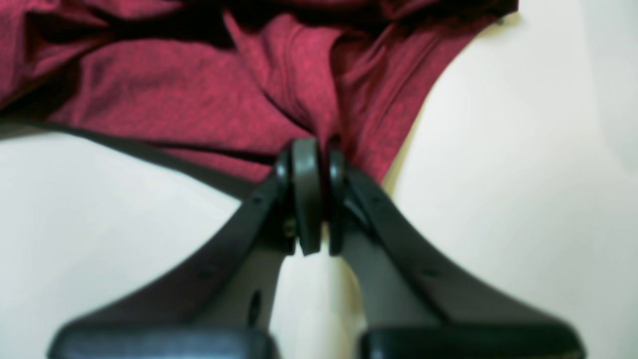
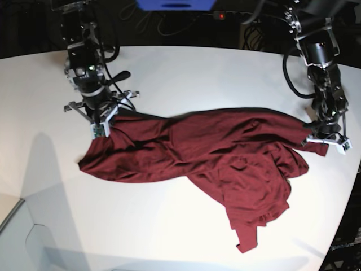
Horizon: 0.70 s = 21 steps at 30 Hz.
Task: Layout the t-shirt on the table in an organized manner, then fold the t-shirt properly
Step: 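Reach the left gripper to the shirt's opposite end and grasp it, then regrasp the shirt fabric with the right gripper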
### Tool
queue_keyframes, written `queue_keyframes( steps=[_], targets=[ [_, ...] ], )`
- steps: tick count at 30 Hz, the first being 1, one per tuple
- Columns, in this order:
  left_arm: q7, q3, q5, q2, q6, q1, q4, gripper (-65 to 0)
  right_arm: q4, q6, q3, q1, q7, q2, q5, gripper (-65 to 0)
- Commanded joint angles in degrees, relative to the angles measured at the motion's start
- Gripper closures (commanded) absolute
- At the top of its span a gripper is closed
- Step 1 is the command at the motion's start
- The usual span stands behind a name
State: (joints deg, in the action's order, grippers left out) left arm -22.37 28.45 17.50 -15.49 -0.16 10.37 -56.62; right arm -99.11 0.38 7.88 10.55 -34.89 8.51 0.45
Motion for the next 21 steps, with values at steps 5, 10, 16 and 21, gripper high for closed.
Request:
queue_keyframes(
  steps=[5,10,16,21],
  targets=[
    [-5.19,3.86,7.51,0.14,-0.14,-4.79,-15.34,-0.2,1.40,0.01,-0.19,-0.92,1.36,0.15,-0.14,0.0],
    [-17.94,12.74,17.98,0.41,-0.14,-11.03,-33.71,-0.2,5.00,0.01,-0.19,-1.10,1.88,0.15,-0.14,0.0],
    [-24.00,22.23,25.45,0.41,-0.14,-19.65,-46.81,-0.2,5.88,0.01,-0.28,-1.10,1.97,0.15,-0.14,0.0],
    [-24.00,30.41,31.51,0.14,-0.14,-26.59,-50.24,-0.2,5.88,0.01,-0.28,-1.10,1.88,0.32,-0.14,0.0]
  ],
)
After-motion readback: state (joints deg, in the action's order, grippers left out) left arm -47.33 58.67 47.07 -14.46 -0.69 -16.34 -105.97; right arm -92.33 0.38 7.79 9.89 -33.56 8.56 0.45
